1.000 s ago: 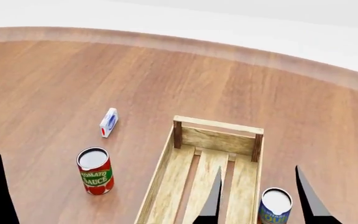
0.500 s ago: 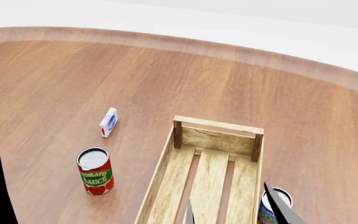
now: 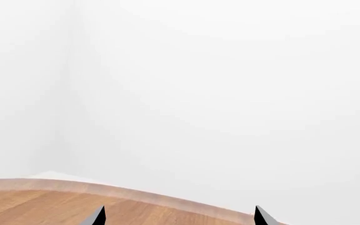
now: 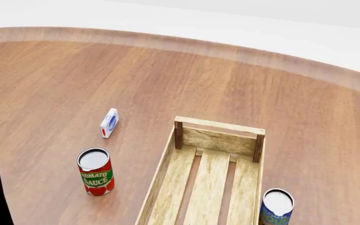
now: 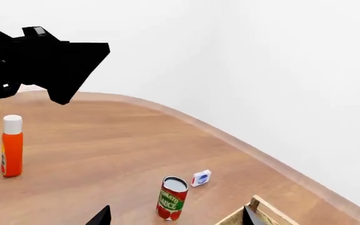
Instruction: Pick up the butter and put it in the tray.
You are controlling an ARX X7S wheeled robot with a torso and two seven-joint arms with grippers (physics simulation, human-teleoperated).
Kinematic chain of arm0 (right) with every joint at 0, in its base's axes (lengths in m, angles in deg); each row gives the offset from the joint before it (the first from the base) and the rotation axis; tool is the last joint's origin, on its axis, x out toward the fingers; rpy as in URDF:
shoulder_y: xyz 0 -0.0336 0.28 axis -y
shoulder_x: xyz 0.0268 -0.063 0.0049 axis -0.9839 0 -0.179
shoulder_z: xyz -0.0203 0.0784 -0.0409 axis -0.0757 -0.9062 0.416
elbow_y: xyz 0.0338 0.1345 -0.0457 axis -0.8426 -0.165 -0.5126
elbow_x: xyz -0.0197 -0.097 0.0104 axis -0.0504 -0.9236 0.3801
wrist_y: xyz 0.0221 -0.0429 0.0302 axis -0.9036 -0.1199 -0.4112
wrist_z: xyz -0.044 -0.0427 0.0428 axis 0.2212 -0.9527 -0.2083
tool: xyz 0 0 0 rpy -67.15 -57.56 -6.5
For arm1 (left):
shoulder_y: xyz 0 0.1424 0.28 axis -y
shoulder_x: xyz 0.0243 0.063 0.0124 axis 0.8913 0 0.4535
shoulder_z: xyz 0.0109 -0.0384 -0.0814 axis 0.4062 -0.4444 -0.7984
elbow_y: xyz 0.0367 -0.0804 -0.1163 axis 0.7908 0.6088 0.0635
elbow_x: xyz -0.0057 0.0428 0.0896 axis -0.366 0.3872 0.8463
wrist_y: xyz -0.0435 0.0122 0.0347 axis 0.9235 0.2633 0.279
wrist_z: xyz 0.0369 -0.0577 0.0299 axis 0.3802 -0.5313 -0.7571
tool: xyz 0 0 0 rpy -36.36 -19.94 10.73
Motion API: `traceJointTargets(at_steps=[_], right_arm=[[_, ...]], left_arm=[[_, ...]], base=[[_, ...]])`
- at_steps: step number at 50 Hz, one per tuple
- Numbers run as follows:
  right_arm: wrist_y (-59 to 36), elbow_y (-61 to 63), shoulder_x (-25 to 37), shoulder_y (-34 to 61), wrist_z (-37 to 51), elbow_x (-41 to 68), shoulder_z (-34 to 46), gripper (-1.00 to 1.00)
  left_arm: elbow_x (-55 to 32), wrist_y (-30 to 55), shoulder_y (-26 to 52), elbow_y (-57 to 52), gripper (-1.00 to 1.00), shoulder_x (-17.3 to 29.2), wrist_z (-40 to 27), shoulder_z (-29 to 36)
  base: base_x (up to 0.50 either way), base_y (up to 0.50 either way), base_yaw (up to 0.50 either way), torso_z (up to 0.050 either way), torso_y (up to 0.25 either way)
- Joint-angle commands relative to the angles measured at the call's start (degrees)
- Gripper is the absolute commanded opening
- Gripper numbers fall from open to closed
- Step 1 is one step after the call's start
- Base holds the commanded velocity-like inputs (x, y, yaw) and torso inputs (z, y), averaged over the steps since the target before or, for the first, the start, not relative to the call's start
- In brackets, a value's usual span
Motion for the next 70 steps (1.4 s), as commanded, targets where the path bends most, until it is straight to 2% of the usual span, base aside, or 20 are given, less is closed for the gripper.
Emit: traceJointTargets(at_steps=[1, 7, 14, 24, 30, 35, 40, 46, 49, 61, 70], right_arm=[[1.8, -0.9, 12.2, 6.0, 2.3, 8.4, 8.6, 1.0], [-1.7, 0.1, 17.3, 8.0, 0.7, 13.2, 8.1, 1.0], [-3.7, 0.0, 19.4, 7.9, -0.4, 14.7, 10.2, 1.0], [-3.4, 0.7, 24.4, 16.0, -3.5, 16.9, 20.6, 1.0], [-5.5, 0.7, 26.6, 31.1, -6.5, 19.0, 34.7, 1.0], [-6.9, 0.7, 27.0, 47.8, -7.7, 21.5, 50.1, 1.0], [-9.4, 0.7, 25.7, 66.2, -8.0, 23.4, 67.7, 1.0], [-8.5, 0.7, 22.1, 89.5, -6.2, 25.1, 93.8, 1.0], [-8.8, 0.7, 21.0, 96.7, -5.6, 26.0, 101.6, 1.0], [-12.9, -2.3, 22.1, 101.2, -13.4, 29.0, 102.5, 1.0], [-12.7, -5.5, 21.5, 100.3, -15.6, 28.0, 102.9, 1.0]], left_arm=[[-1.1, -0.2, 0.5, 0.5, 1.0, 0.8, -0.1, -0.6], [-2.2, -0.1, 0.9, 0.4, 1.0, 1.4, -0.2, -1.1], [-2.2, -0.6, 0.7, 0.8, 1.0, 1.7, 0.0, -1.0], [-1.5, -1.0, 0.1, 0.5, 1.0, 1.8, -0.1, -0.1], [-1.3, -0.9, -0.1, 0.0, 1.0, 1.8, -0.6, 0.4], [-1.3, -0.9, -0.1, -0.1, 1.0, 1.9, -0.9, 0.6], [-1.4, -0.8, 0.1, -0.3, 1.0, 2.0, -1.2, 0.9], [-1.3, -0.7, 0.2, -0.3, 1.0, 2.1, -1.5, 1.2], [-1.3, -0.9, 0.1, -0.2, 1.0, 2.1, -1.5, 1.4], [-1.7, -1.0, 0.3, 0.0, 1.0, 2.6, -1.9, 1.5], [-2.0, -1.6, 0.3, 0.6, 1.0, 2.7, -1.9, 1.6]], base=[[0.0, 0.0, 0.0, 0.0, 0.0], [0.0, 0.0, 0.0, 0.0, 0.0], [0.0, 0.0, 0.0, 0.0, 0.0], [0.0, 0.0, 0.0, 0.0, 0.0], [0.0, 0.0, 0.0, 0.0, 0.0], [0.0, 0.0, 0.0, 0.0, 0.0], [0.0, 0.0, 0.0, 0.0, 0.0], [0.0, 0.0, 0.0, 0.0, 0.0], [0.0, 0.0, 0.0, 0.0, 0.0], [0.0, 0.0, 0.0, 0.0, 0.0], [0.0, 0.0, 0.0, 0.0, 0.0]])
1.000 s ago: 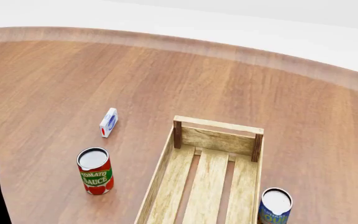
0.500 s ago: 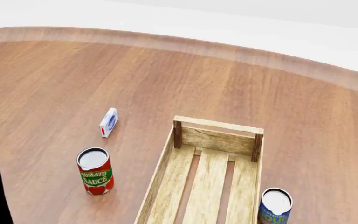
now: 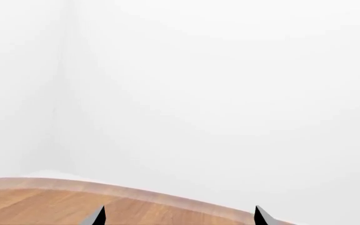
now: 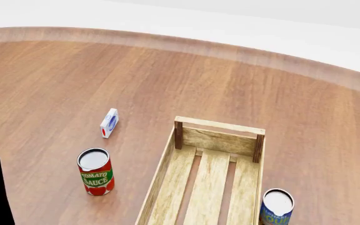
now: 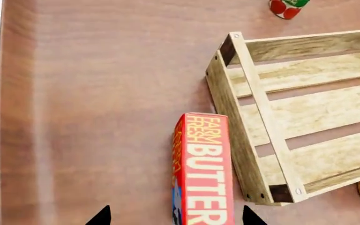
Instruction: Pick up the butter and put it in the tray.
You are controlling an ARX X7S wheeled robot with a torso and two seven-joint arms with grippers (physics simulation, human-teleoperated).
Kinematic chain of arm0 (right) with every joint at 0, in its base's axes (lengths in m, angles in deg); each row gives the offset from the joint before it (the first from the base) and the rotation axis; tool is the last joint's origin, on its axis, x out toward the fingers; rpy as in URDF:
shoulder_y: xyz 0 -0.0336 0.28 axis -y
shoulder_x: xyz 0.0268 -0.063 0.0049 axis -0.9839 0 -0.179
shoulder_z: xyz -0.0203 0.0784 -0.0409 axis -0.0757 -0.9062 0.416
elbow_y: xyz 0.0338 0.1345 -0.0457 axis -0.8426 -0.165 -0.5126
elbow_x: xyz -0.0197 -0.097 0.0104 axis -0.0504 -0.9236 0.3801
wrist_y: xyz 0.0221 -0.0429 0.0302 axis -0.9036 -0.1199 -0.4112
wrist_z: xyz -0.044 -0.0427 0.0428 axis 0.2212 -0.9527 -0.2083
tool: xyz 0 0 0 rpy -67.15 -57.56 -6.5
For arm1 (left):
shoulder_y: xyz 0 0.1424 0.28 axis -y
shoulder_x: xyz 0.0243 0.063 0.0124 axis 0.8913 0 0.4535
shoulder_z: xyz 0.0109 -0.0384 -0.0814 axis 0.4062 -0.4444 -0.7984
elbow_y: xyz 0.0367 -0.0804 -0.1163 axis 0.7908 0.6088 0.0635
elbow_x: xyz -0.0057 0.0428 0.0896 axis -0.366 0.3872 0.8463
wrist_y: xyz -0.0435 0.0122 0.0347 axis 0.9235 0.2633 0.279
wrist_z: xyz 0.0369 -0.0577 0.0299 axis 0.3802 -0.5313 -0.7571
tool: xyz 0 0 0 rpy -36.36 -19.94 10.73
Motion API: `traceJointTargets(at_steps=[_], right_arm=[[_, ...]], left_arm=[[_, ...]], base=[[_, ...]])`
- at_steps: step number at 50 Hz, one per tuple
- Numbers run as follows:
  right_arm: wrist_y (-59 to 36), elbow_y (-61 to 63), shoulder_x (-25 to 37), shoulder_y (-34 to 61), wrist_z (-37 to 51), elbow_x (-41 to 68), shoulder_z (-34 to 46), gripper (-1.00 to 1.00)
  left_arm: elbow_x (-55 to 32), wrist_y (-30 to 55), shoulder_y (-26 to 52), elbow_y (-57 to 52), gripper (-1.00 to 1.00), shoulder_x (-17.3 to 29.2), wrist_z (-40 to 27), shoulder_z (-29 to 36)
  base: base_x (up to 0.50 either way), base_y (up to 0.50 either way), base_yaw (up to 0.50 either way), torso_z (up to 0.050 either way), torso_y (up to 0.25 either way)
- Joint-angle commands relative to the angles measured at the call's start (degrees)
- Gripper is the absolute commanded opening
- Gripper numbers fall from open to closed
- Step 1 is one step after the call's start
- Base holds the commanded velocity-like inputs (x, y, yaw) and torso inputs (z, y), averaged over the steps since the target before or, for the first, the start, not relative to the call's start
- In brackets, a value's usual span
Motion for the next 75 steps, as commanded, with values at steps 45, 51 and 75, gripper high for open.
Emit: traceJointTargets(at_steps=[45, 51, 75], right_arm=[[11.0, -17.9, -13.9, -8.0, 0.3, 1.6, 1.5, 1.0], [12.6, -19.6, -15.1, -11.0, 0.7, 0.6, 1.8, 1.0], [14.8, -23.7, -12.8, -13.2, 0.7, 0.0, 1.7, 1.0]], left_arm=[[-1.0, -1.2, 0.4, 1.0, 1.0, 1.3, -1.3, 0.7], [-0.9, -1.5, 0.2, 1.0, 1.0, 1.4, -1.4, 0.9], [-1.8, -1.8, 0.5, 1.2, 1.0, 2.1, -2.0, 0.8]], base=[[0.0, 0.0, 0.0, 0.0, 0.0], [0.0, 0.0, 0.0, 0.0, 0.0], [0.0, 0.0, 0.0, 0.0, 0.0]])
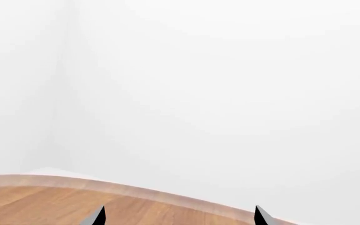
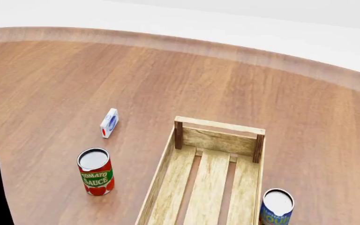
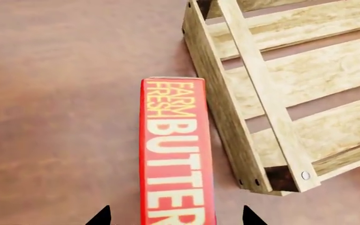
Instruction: Pick up the butter and put it in the tray.
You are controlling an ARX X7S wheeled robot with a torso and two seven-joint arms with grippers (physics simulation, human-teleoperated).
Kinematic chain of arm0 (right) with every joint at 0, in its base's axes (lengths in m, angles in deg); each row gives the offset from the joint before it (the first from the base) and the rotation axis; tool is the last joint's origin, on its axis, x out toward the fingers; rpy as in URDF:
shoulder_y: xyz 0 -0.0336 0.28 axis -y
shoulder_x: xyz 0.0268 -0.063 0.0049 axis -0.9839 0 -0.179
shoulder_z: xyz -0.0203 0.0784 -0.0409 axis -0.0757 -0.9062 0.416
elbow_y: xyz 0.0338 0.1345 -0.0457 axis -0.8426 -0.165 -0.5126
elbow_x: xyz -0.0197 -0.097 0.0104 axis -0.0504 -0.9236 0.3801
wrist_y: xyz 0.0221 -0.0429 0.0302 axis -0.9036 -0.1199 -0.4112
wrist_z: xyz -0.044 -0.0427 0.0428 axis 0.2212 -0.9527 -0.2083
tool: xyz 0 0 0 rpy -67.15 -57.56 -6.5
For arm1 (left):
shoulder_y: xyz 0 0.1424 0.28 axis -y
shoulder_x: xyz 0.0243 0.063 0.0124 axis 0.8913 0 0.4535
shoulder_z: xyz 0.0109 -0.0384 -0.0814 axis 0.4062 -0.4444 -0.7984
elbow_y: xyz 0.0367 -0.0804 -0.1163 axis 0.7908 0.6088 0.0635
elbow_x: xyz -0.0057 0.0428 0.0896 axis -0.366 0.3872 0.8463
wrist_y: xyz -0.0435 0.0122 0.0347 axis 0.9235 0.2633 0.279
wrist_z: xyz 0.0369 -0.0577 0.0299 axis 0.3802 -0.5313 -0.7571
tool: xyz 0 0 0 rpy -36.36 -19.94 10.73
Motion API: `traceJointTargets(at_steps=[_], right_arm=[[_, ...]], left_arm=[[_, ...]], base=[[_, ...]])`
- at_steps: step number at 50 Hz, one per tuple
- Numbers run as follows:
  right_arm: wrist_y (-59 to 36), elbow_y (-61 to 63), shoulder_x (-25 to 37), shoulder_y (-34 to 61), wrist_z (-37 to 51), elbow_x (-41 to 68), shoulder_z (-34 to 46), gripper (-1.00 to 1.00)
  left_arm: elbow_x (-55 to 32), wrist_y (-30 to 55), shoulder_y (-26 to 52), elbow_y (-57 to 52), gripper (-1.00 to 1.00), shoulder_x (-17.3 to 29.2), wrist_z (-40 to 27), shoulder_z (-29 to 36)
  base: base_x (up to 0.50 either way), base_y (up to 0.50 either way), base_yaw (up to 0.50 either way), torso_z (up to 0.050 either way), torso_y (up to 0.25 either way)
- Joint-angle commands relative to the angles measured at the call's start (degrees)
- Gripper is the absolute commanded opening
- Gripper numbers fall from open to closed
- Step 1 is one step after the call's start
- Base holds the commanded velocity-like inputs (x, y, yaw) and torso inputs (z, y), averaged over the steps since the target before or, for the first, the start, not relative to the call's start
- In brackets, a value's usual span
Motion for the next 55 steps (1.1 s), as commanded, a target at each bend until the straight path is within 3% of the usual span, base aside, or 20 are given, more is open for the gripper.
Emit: traceJointTargets(at_steps=[1, 19, 27, 49, 50, 55], right_arm=[[0.5, -1.3, 0.5, -0.6, 0.2, -0.2, -0.2, 1.0], [1.6, -6.0, -5.5, -3.9, 0.6, 0.3, -1.6, 1.0], [4.2, -10.6, -9.3, -9.7, 0.5, 0.0, -1.7, 1.0], [8.6, -17.2, -8.9, -16.6, 0.2, -0.5, -1.7, 1.0], [8.7, -17.3, -8.6, -16.7, 0.6, -0.8, -1.7, -1.0], [9.0, -16.9, -8.0, -16.7, 0.9, -1.2, -1.8, -1.0]], left_arm=[[-0.3, -0.2, 0.0, 0.0, 1.0, 0.3, -0.2, 0.1], [-0.2, -0.6, 0.0, 0.2, 1.0, 0.7, -0.6, 0.5], [-0.5, -1.0, 0.0, 0.7, 1.0, 0.8, -0.7, 0.2], [-0.2, -1.7, 0.0, 1.4, 1.0, 1.1, -0.6, 1.0], [-0.2, -1.7, 0.0, 1.4, 1.0, 1.0, -0.6, 1.0], [0.1, -1.7, 0.0, 1.5, 1.0, 1.0, -0.7, 1.4]], base=[[0.0, 0.0, 0.0, 0.0, 0.0], [0.0, 0.0, 0.0, 0.0, 0.0], [0.0, 0.0, 0.0, 0.0, 0.0], [0.0, 0.0, 0.0, 0.0, 0.0], [0.0, 0.0, 0.0, 0.0, 0.0], [0.0, 0.0, 0.0, 0.0, 0.0]])
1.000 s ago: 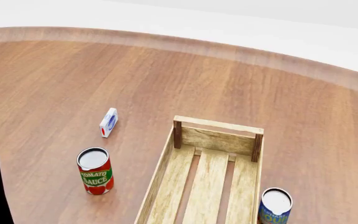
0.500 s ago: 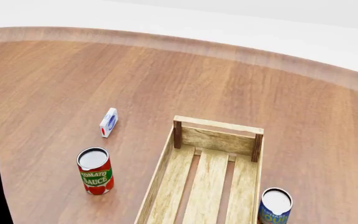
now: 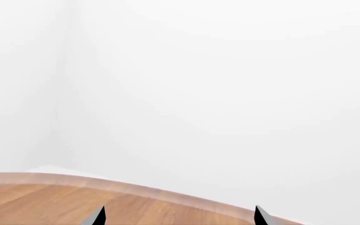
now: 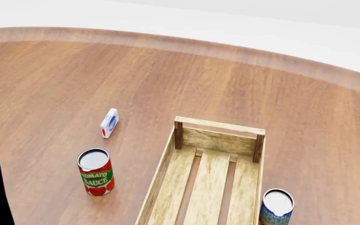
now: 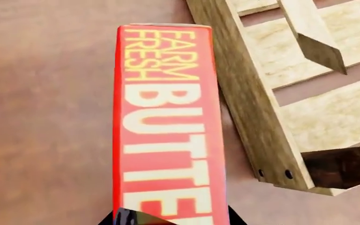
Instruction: Pick up the butter and put it in the tray.
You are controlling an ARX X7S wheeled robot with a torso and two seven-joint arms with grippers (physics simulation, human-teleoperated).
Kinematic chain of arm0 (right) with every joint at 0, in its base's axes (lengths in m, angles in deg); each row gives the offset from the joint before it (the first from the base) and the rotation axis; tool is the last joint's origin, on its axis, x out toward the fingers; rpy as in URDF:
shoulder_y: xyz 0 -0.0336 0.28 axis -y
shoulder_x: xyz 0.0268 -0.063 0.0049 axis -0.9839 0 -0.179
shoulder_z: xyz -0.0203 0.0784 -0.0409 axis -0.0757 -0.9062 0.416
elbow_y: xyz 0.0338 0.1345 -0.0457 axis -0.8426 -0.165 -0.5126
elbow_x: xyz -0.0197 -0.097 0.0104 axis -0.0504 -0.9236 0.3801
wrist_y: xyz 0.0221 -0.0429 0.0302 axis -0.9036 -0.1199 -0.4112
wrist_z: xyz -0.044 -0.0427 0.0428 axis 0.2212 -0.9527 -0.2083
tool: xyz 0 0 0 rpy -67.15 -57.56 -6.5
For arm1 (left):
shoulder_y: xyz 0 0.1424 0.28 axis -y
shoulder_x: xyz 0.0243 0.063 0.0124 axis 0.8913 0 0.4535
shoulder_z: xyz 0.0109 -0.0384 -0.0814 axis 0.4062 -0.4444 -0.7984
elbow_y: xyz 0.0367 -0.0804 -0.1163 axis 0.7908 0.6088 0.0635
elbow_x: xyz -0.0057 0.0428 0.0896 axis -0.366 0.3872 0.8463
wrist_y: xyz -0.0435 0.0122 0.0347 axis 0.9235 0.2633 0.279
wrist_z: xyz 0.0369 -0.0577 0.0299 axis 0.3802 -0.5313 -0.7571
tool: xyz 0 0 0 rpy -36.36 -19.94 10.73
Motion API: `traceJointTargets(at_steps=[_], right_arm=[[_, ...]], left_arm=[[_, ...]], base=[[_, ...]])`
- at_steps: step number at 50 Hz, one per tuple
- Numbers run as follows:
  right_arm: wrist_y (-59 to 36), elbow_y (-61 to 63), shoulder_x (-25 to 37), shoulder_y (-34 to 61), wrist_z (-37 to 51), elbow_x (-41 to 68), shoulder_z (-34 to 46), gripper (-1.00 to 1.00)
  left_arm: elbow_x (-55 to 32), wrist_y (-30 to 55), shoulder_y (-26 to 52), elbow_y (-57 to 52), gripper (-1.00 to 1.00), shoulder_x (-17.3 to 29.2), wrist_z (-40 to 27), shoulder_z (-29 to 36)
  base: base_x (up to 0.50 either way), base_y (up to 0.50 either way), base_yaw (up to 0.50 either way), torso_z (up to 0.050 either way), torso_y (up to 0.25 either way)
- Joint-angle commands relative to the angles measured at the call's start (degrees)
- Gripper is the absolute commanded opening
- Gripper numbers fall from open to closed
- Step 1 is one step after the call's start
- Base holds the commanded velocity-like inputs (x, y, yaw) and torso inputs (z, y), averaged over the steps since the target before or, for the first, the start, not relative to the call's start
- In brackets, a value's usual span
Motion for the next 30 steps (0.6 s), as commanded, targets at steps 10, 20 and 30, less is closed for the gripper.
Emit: traceJointTargets(at_steps=[10, 20, 30], right_arm=[[-0.2, 0.6, 0.9, -1.0, 1.5, -1.5, 0.4, -1.0], [-4.7, 8.0, 1.3, 2.7, 3.9, -2.9, 1.3, -1.0], [-12.6, 20.5, 5.8, 11.1, 6.3, -2.2, 2.5, -1.0]], left_arm=[[-0.2, -0.1, 0.1, 0.1, 1.0, 0.1, -0.4, 0.7], [-1.9, 0.1, 0.3, -0.7, 1.0, 0.8, -1.2, -0.3], [-4.8, 0.3, 0.4, -2.5, 1.0, 2.0, -2.4, -2.2]], base=[[0.0, 0.0, 0.0, 0.0, 0.0], [0.0, 0.0, 0.0, 0.0, 0.0], [0.0, 0.0, 0.0, 0.0, 0.0]])
